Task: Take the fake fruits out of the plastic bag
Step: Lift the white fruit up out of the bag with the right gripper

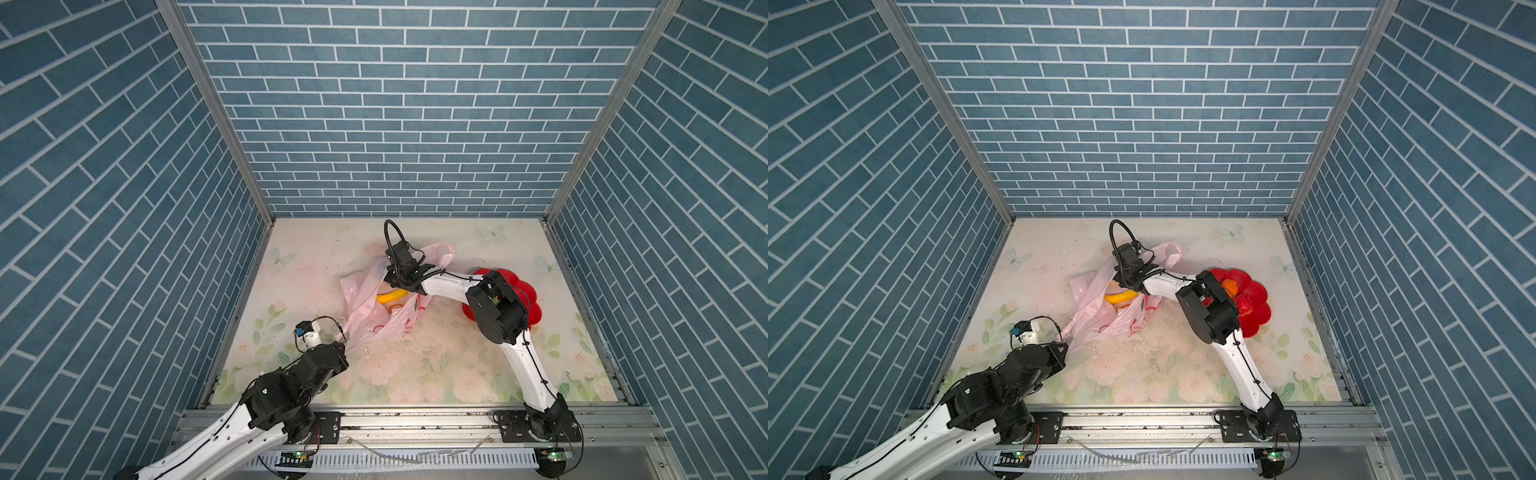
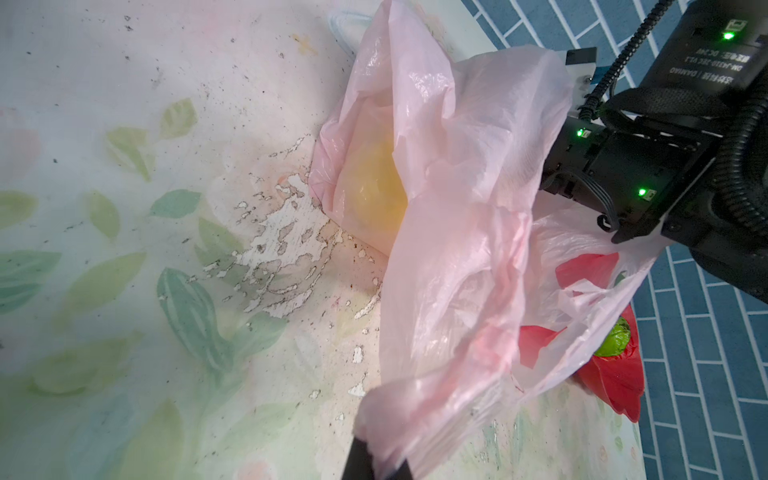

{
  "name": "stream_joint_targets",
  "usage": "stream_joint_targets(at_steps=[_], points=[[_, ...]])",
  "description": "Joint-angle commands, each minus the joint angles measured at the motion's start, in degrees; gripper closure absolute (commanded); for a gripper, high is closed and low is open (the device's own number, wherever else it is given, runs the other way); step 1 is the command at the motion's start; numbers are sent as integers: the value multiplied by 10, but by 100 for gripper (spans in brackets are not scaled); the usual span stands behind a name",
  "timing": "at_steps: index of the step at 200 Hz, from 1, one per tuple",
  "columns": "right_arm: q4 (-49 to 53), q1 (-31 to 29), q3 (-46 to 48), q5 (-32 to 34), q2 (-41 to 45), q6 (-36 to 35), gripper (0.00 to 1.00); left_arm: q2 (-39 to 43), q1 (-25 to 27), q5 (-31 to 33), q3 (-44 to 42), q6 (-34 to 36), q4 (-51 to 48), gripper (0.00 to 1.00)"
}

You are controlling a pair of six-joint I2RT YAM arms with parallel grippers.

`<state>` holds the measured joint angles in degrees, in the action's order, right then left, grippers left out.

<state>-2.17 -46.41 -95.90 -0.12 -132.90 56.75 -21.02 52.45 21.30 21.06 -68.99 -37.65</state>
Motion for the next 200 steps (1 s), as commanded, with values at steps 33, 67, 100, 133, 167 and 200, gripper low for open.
stream_joint_targets(at_steps=[33,67,100,133,167,200], points=[[-9,-2,85,-45,101,17,58,-91,2,55,21,44,129,100],[32,-13,94,-75,129,-2,59,-145,2,64,34,79,212,100],[81,-25,105,-71,166,-29,60,-197,2,80,54,106,260,100],[139,-38,116,-63,219,-68,60,-223,2,98,74,131,291,100],[220,-50,119,-57,279,-112,60,-231,1,118,93,153,297,100],[282,-52,142,-56,352,-128,61,-222,-1,131,95,162,293,100]])
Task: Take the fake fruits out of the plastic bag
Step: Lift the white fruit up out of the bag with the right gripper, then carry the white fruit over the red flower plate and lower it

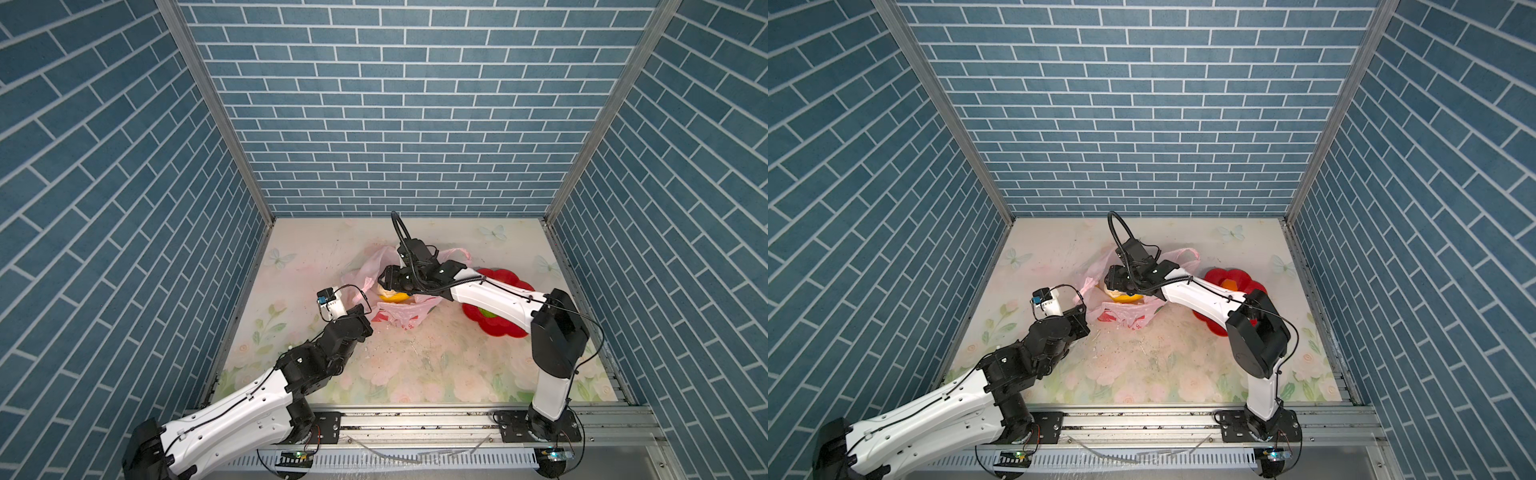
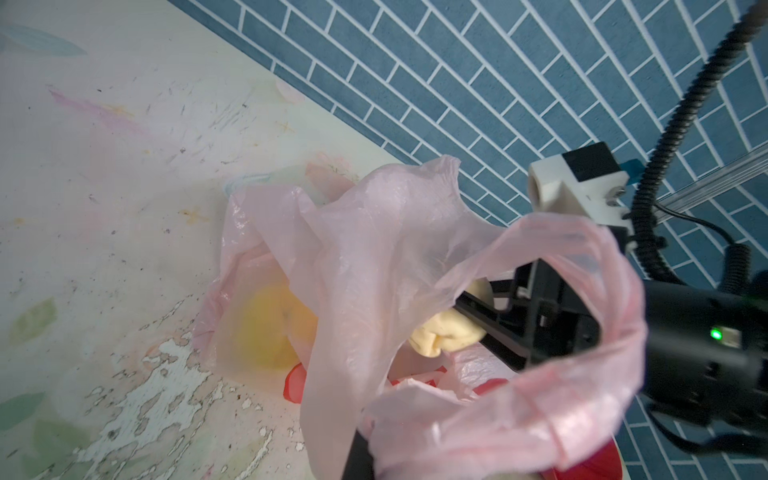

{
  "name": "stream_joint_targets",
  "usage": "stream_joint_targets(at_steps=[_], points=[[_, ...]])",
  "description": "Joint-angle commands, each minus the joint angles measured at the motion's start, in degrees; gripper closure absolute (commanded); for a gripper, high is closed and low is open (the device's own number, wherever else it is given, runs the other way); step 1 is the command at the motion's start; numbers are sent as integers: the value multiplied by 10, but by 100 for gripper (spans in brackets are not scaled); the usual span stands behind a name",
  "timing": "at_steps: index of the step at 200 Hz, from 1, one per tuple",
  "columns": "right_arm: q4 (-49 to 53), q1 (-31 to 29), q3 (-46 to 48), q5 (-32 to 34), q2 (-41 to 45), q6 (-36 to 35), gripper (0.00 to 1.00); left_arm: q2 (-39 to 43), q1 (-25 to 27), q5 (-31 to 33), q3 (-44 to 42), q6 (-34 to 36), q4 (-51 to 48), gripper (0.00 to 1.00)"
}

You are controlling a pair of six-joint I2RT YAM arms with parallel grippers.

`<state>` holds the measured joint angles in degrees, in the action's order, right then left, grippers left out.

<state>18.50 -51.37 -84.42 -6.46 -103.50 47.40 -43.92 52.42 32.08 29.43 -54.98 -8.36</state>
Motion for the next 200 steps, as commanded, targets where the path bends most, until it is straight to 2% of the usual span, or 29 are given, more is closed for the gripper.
stream_joint_targets(at_steps=[1,27,78,139,168,200], points=[[77,-2,28,8,60,-35,61,8,-1,24,12,22,0,100],[122,-2,49,11,121,-46,61,19,-2,28,8,19,-9,100],[226,11,88,121,246,-66,61,38,-6,19,0,11,-27,100],[280,108,177,174,379,-63,61,35,-22,1,4,18,-49,96],[308,157,201,210,404,-88,61,27,-23,-2,3,19,-48,96],[318,185,207,237,381,-127,61,-5,-26,-14,18,22,-69,96]])
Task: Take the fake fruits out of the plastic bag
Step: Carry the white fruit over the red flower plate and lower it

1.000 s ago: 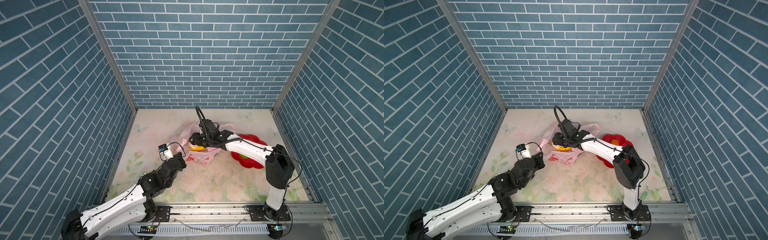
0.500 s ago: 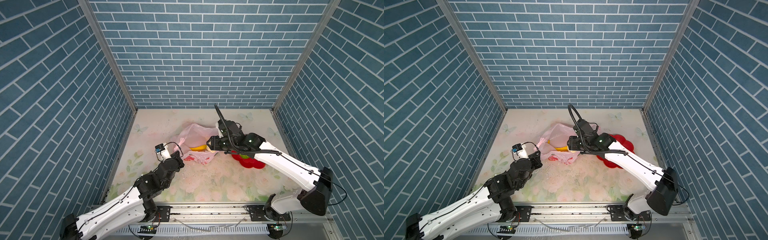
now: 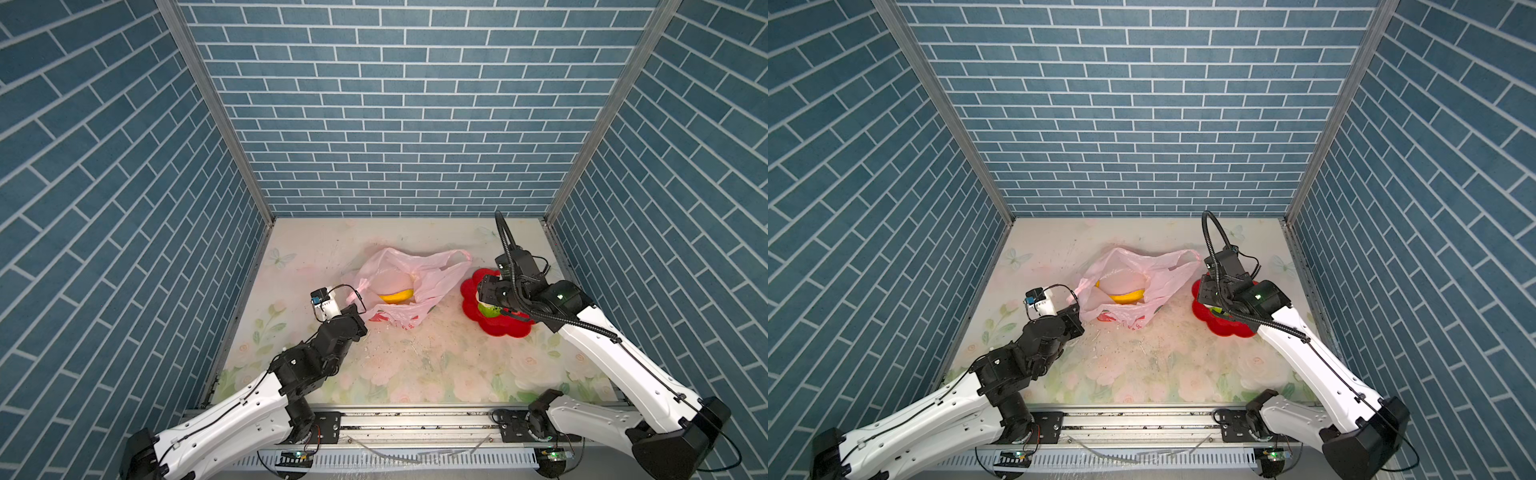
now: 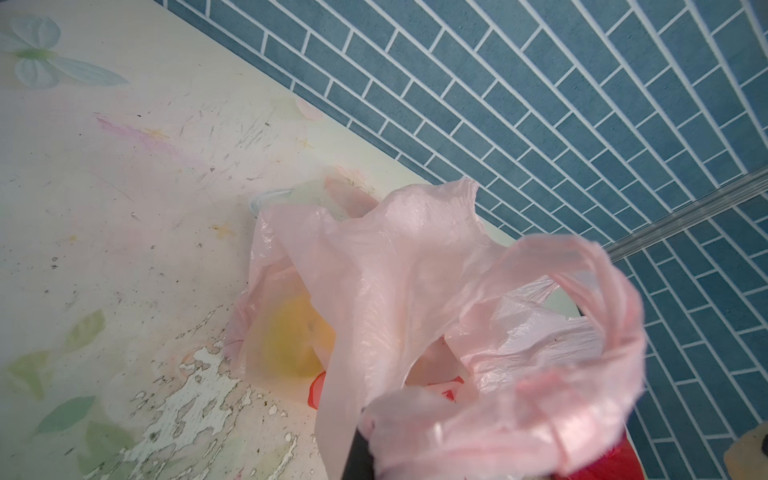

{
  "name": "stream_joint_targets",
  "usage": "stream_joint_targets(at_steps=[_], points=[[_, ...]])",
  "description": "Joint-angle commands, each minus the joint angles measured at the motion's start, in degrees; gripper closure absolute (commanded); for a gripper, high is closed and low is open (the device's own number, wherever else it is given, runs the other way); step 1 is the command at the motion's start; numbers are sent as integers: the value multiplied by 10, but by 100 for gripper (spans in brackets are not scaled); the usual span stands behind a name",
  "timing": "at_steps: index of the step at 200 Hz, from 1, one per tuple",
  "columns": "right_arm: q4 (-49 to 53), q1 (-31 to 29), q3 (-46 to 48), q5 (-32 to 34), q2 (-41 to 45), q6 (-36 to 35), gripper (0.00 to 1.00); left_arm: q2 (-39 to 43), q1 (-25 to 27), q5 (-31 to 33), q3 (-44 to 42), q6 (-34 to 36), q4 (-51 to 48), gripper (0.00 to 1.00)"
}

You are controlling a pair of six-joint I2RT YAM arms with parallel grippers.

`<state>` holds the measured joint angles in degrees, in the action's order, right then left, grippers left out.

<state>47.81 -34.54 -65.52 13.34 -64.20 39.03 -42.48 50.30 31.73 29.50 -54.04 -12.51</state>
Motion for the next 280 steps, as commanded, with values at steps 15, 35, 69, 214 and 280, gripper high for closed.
stream_joint_targets(at_steps=[15,35,69,214,280], points=[[16,38,22,26,-31,-59,61,-34,-4,-19,20,13,-26,96],[-2,64,27,14,-60,-78,61,-46,-5,-29,20,11,-18,96],[-56,97,23,-20,-107,-103,61,-47,-6,-30,26,16,-27,96],[-143,127,-23,-81,-274,-114,63,-11,-6,-20,10,4,-53,96],[-153,129,-31,-85,-311,-114,59,-9,-6,-22,10,5,-54,95]])
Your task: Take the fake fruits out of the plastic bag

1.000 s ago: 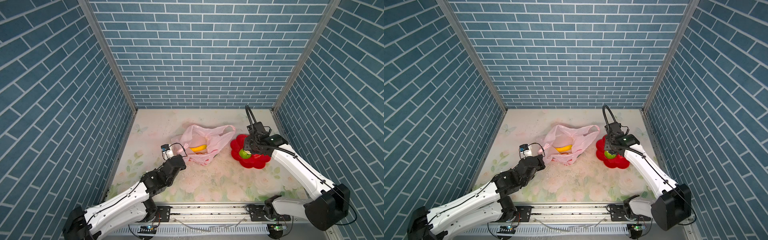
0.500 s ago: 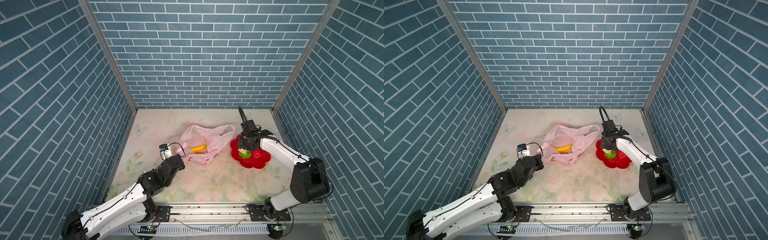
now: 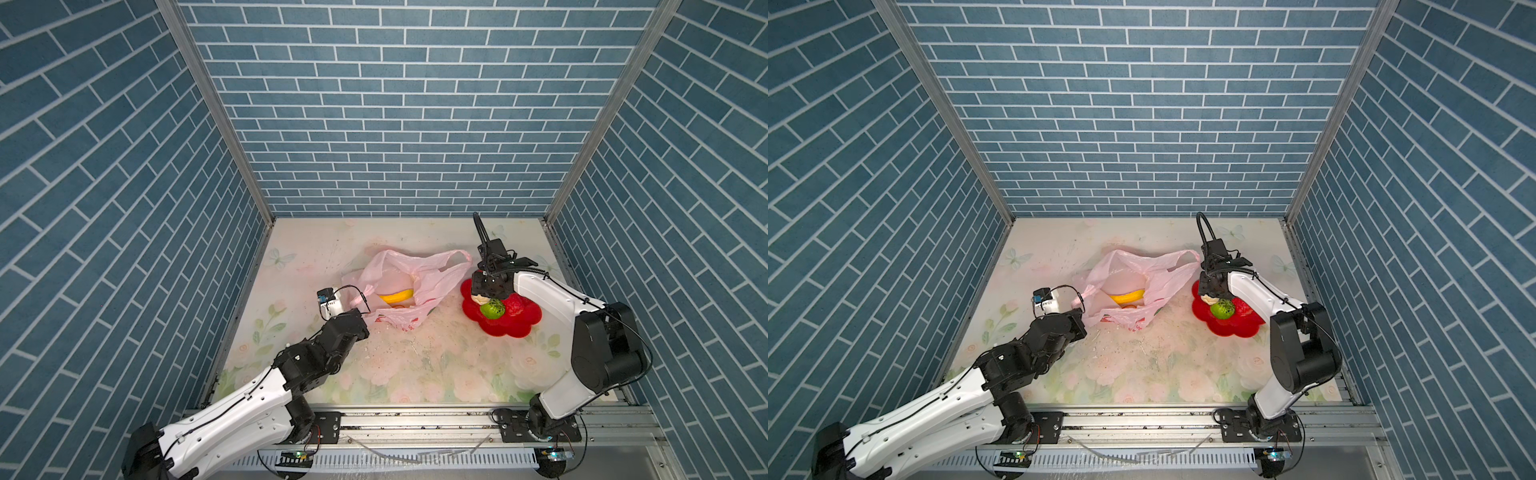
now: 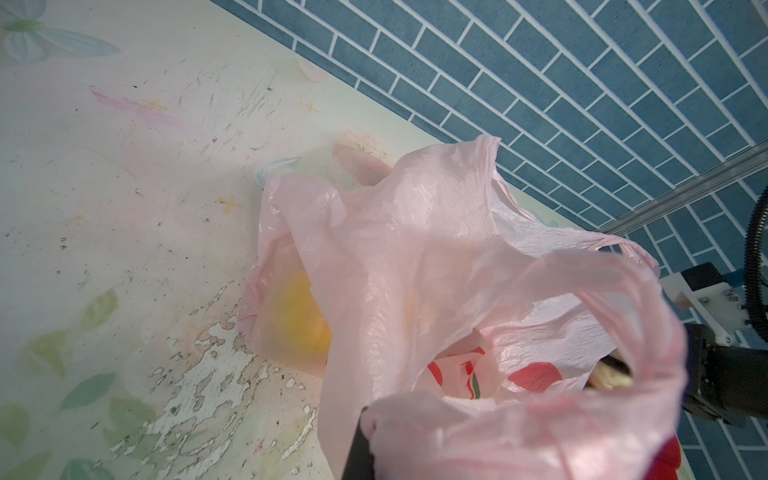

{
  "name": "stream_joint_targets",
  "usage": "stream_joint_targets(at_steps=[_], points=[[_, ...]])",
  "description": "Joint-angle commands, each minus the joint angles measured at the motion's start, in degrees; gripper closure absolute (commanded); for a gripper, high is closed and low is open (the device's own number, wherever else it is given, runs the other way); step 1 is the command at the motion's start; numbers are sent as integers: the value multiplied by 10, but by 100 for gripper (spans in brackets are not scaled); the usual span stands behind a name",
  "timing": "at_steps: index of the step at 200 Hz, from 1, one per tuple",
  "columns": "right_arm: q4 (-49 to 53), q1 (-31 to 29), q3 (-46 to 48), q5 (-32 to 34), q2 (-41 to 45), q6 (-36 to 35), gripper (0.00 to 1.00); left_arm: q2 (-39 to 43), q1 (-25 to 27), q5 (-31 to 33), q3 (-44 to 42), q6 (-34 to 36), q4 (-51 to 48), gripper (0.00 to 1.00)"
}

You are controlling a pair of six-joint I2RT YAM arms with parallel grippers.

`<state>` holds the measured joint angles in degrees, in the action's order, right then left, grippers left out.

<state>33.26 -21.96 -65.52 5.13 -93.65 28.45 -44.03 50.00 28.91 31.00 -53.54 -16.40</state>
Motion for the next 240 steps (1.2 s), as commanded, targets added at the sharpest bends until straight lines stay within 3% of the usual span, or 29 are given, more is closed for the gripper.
stream_joint_targets(at_steps=[1,51,134,199,240], points=[[-8,3,-31,-3,-17,-8,60,6,-4,6,-5,0,-14,95],[-12,3,-37,-5,-40,-8,55,11,-4,7,-2,1,-24,95],[-13,3,-41,-9,-62,-3,43,31,-4,16,0,8,-44,83],[-32,3,-16,-20,-61,0,36,24,-4,19,14,24,-57,66],[-33,3,-14,-15,-61,0,26,20,-4,20,21,41,-58,48]])
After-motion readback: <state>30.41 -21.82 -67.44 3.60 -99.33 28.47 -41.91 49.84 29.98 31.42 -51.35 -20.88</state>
